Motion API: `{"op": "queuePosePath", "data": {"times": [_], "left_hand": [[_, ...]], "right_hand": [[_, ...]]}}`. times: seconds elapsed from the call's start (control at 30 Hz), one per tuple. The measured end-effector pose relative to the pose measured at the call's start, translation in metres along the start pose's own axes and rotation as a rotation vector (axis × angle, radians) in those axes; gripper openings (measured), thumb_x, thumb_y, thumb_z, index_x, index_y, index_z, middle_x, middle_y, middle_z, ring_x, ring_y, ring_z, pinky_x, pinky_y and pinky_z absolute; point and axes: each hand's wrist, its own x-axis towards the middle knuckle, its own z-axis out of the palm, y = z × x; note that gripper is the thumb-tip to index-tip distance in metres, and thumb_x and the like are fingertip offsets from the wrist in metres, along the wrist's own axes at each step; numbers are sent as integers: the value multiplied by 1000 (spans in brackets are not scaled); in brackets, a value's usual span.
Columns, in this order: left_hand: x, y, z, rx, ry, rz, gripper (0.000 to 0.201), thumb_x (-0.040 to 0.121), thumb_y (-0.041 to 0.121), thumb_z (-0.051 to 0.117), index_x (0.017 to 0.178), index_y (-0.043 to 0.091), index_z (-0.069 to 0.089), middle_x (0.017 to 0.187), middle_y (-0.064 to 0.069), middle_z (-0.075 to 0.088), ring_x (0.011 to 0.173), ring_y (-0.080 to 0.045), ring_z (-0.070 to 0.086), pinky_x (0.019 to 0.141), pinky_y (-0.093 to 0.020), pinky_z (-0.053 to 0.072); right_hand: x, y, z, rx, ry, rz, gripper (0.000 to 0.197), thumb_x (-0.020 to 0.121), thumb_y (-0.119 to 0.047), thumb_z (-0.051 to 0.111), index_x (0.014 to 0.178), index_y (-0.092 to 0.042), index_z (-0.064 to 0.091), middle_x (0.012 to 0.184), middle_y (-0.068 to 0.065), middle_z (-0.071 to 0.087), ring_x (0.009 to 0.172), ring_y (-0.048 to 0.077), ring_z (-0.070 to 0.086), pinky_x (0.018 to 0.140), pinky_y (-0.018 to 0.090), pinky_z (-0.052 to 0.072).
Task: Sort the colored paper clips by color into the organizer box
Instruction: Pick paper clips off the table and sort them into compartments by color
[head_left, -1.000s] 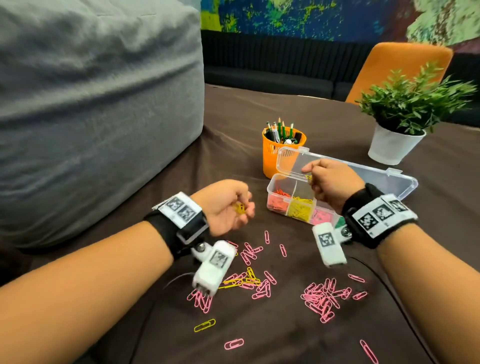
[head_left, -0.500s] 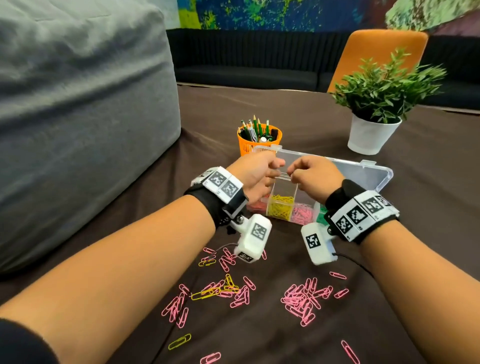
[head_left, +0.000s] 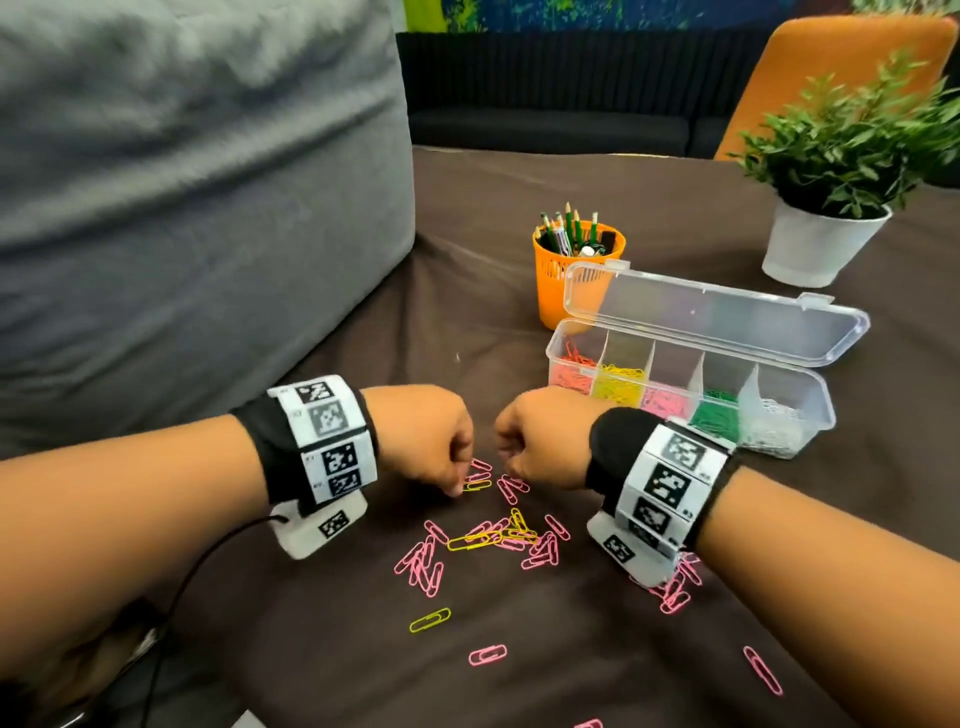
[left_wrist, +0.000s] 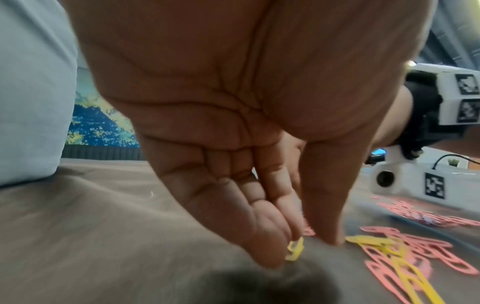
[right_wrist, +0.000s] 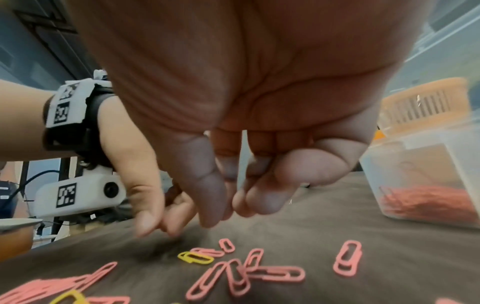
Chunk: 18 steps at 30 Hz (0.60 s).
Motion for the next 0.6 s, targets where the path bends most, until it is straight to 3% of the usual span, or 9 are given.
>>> {"op": "queuePosePath", "data": {"times": [0.07,0.17,0.3,0.4,0.53,0.6], "left_hand": [[-8,1,12,-68,-16,-12,24,74,44,82,85,24,74,72,11,71,62,-3,61,62,-21,47],[-15,9,30,-83,-9,17,35,70,53,82,86,24,72,76,9,72,66,-5,64,61,-23,48],[-15,13,44,-64,27,39,27,75,46,80,86,23,71,76,8,71,65,-3,60,62,-24,47],[-18,7,46,-149,10,50,20,78,37,80,85,21,71,74,8,70,56,1,54,58,-19,43],[-26,-8,41,-381,42,49,18,81,30,80,81,16,69,74,4,72,57,-2,58,59,-21,47],[-29,-16,39,-586,75,14,15,84,17,77,82,14,62,72,-2,72,57,-9,62,55,-21,48]], "right_hand": [[0,-6,4,-33,-52,32,13,80,-29,65,73,-20,60,74,-5,61,78,21,60,70,29,50],[-8,-12,12,-59,-157,95,30,73,-44,75,76,-17,65,73,-3,65,75,21,63,69,32,55],[-13,-14,23,30,-165,94,24,79,-35,74,81,-13,69,80,2,70,81,23,65,73,32,53],[-15,-8,26,71,-151,78,20,83,-29,69,81,-9,66,83,6,69,81,26,63,74,33,54],[-21,5,22,175,-101,58,17,86,-26,67,83,-9,67,65,-9,66,59,1,56,63,21,47],[-23,9,16,194,-66,74,15,86,-26,67,84,-11,68,61,-10,61,55,0,53,61,18,45]]}}
